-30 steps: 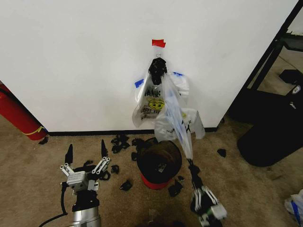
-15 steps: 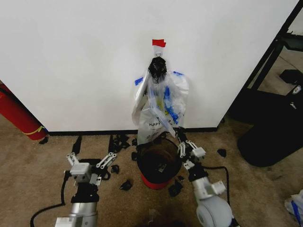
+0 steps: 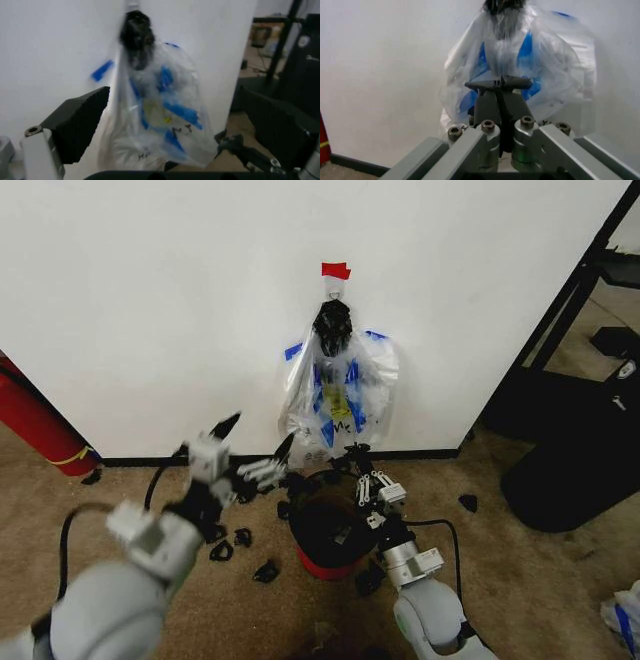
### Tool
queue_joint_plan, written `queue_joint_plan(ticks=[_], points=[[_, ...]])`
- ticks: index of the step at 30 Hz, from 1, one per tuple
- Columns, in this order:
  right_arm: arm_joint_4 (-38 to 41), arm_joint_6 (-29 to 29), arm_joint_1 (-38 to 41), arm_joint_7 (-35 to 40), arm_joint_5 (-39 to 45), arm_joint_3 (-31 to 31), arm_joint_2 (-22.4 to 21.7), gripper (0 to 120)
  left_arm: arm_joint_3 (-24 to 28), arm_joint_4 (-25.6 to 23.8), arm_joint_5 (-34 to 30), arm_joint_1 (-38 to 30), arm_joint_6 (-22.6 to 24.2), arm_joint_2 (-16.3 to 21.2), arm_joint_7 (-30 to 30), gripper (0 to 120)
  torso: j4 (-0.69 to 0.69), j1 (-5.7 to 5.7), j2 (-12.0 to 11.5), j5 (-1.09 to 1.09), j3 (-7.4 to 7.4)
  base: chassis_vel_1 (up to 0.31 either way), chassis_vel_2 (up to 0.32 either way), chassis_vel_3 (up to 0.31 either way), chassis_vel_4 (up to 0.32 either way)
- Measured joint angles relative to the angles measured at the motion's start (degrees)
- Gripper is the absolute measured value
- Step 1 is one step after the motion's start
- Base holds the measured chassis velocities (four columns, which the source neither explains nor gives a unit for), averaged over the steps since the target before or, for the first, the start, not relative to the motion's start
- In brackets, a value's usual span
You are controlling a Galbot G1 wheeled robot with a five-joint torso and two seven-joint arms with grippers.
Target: Pick up the garbage bag from the wall and place it over the trash bin.
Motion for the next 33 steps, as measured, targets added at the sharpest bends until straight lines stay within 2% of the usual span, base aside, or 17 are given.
queue_joint_plan(ticks=[2, 3, 4, 6, 7, 9, 13, 17, 21, 25, 33], points=[[0.0, 0.2, -0.3, 0.0, -0.1, 0.5, -0.1, 0, 6.2, 2.3, -3.2, -7.8, 1.7, -0.2, -0.7, 100, 0.0, 0.0, 0.0, 0.0, 0.0, 0.0, 0.0, 0.0, 0.0], [0.0, 0.4, -0.4, 0.0, -0.2, 0.9, -0.2, 0, 11.0, 4.6, -5.5, -14.3, 3.3, -1.3, -1.3, 100, 0.01, 0.0, 0.0, 0.01, 0.0, 0.0, 0.0, 0.0, 0.0], [0.0, 0.4, -0.4, 0.0, -0.2, 0.9, -0.2, 0, 11.0, 4.6, -5.5, -14.3, 3.3, -1.3, -1.3, 100, 0.01, 0.0, 0.0, 0.01, 0.0, 0.0, 0.0, 0.0, 0.0], [0.4, 0.6, -1.0, 0.0, -0.2, 1.6, -0.2, 0, 19.1, 8.7, -8.4, -23.1, 5.2, -4.0, -2.8, 100, 0.04, 0.0, 0.0, 0.02, 0.0, 0.0, 0.0, 0.0, 0.0], [0.6, 0.7, -1.3, 0.0, -0.2, 2.1, -0.3, 0, 23.3, 10.9, -10.5, -27.6, 7.0, -5.9, -3.9, 100, 0.01, 0.0, 0.0, -0.03, 0.01, 0.0, 0.0, 0.0, 0.0], [1.0, 0.8, -1.8, 0.0, -0.2, 2.6, -0.3, 0, 28.2, 14.1, -14.7, -34.6, 10.8, -9.1, -6.2, 100, -0.02, 0.01, 0.0, 0.02, 0.0, 0.0, 0.0, 0.0, 0.0], [1.3, 1.0, -2.2, 0.0, -0.5, 2.8, -0.2, 0, 30.8, 16.2, -17.9, -39.2, 14.9, -11.4, -8.2, 100, -0.02, 0.0, 0.0, 0.05, 0.0, 0.0, 0.0, 0.0, 0.0], [1.7, 1.5, -3.1, 0.0, -1.0, 3.1, 0.0, 0, 34.1, 19.8, -20.3, -45.4, 22.3, -14.3, -12.3, 98, 0.02, 0.0, 0.0, 0.0, 0.0, 0.0, 0.0, 0.0, 0.0], [1.9, 1.8, -3.5, 0.0, -1.1, 3.2, 0.0, 0, 35.6, 21.6, -21.1, -47.2, 26.1, -15.1, -15.6, 97, 0.02, 0.0, 0.0, 0.01, 0.0, 0.0, 0.0, 0.0, 0.0], [1.9, 1.9, -3.6, 0.0, -1.1, 3.1, -0.1, 0, 36.5, 23.9, -21.1, -47.3, 26.4, -16.1, -15.9, 95, 0.02, -0.01, 0.0, 0.0, 0.0, 0.0, 0.0, 0.0, 0.0], [2.2, 1.9, -3.7, 0.0, -0.8, 3.1, -0.3, 0, 37.8, 25.3, -21.7, -47.3, 25.8, -17.3, -15.5, 91, 0.02, -0.01, 0.0, 0.0, -0.01, 0.0, 0.0, 0.0, 0.0]])
